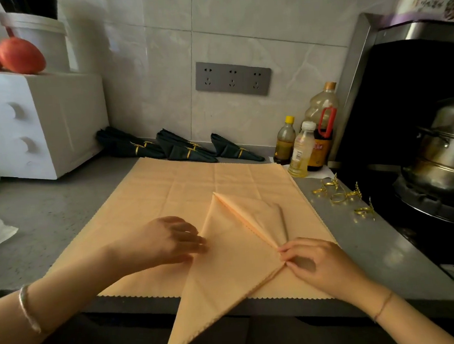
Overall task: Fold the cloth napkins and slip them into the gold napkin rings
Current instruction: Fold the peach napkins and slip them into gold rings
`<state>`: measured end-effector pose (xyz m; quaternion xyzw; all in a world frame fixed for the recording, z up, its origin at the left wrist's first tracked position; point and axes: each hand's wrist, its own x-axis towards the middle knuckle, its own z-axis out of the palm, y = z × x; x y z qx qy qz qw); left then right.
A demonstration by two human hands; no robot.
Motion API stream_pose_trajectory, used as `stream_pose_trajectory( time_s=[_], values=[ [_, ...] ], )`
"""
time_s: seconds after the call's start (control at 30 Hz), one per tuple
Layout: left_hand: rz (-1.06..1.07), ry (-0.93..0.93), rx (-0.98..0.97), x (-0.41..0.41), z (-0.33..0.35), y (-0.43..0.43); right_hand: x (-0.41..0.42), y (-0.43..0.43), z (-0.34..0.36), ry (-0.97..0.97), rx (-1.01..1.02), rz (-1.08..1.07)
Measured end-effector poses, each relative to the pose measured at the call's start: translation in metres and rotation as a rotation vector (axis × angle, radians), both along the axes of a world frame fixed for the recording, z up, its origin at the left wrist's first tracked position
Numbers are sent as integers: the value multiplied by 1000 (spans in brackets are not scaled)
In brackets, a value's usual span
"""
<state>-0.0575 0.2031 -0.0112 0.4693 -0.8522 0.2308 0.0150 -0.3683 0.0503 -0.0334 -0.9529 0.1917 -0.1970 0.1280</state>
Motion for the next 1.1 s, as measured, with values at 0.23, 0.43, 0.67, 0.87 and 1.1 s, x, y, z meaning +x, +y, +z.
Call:
stream_pose_trajectory(
  time_s=[0.23,0.43,0.67,0.87,1.1],
  values=[
    [-54,95,72,5,1,1,1,0,0,-41,47,35],
    [14,280,90,3,-7,2,7,-1,-2,-108,11,15],
    [341,827,243,-11,-6,-5,12,-4,-5,-186,180,-90],
    [598,969,476,-10,1,-27,21,-5,-5,-223,193,-131],
    [846,1021,556,-19,8,-49,56,-61,1,-282,215,-255]
  ],
)
